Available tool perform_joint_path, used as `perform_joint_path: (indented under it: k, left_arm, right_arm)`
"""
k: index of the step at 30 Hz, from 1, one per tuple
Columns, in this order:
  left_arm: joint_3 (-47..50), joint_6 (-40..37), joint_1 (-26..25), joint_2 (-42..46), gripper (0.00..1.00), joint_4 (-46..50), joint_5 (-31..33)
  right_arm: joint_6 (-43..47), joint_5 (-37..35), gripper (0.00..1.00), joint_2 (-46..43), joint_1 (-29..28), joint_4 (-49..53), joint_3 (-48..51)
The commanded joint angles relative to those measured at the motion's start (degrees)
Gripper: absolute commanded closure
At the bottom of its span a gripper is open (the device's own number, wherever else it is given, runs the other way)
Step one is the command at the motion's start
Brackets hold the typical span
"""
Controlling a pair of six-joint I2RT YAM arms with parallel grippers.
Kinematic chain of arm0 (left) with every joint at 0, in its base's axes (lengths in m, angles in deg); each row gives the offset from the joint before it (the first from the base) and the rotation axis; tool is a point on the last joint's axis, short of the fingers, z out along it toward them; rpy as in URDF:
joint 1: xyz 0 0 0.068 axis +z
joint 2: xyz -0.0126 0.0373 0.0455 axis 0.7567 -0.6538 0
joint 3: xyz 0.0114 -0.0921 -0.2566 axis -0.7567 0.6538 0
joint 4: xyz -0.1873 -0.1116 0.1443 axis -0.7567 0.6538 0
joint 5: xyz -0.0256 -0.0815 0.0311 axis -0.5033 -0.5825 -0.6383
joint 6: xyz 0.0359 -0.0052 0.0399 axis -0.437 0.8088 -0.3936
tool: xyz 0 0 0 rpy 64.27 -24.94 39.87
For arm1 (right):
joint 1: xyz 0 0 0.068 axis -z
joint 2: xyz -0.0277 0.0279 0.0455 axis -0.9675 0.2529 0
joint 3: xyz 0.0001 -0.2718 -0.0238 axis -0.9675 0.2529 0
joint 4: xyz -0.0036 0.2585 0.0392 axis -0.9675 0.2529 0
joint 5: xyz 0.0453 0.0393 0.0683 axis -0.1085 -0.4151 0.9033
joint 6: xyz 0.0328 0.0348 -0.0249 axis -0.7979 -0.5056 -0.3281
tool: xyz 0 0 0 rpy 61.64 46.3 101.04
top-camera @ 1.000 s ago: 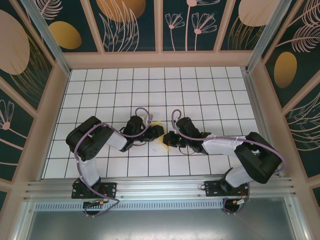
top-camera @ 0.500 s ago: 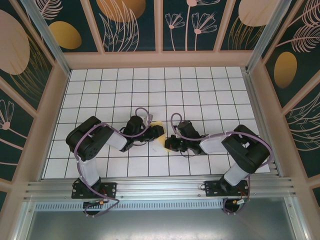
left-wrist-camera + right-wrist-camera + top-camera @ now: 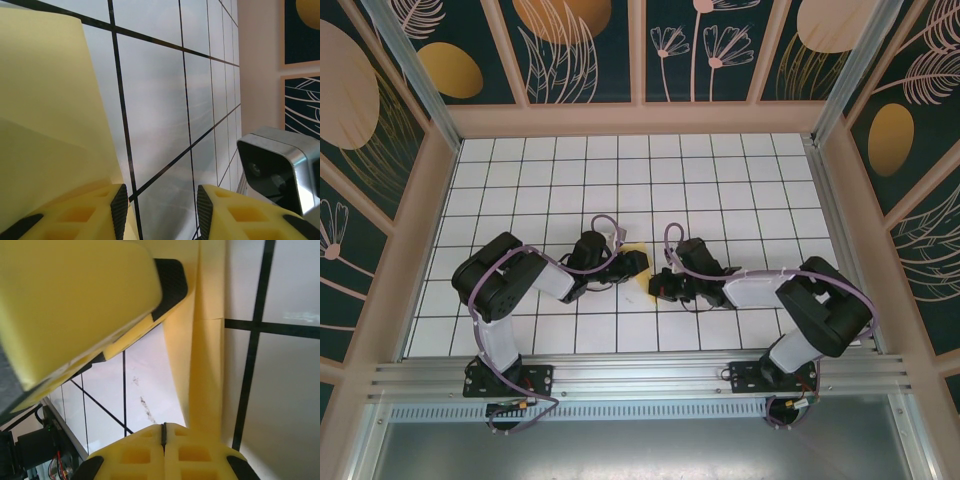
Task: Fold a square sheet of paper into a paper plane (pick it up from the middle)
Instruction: Fold the wing for the fifth time at the center of the table.
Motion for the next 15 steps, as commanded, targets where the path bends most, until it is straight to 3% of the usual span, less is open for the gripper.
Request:
perform_joint_path:
  k: [1, 15]
  left_arm:
    - [0.2, -2.0, 0.2, -1.5, 0.56, 7.1, 1.9]
    - [0.6, -2.4, 0.2, -1.2, 0.56, 7.8, 2.1]
  right_arm:
    - [1.2, 2.4, 0.96, 0.0, -0.1, 2.7, -1.1]
    - [-1.1, 3.1, 0.97, 6.9, -0.6, 0.7, 2.9]
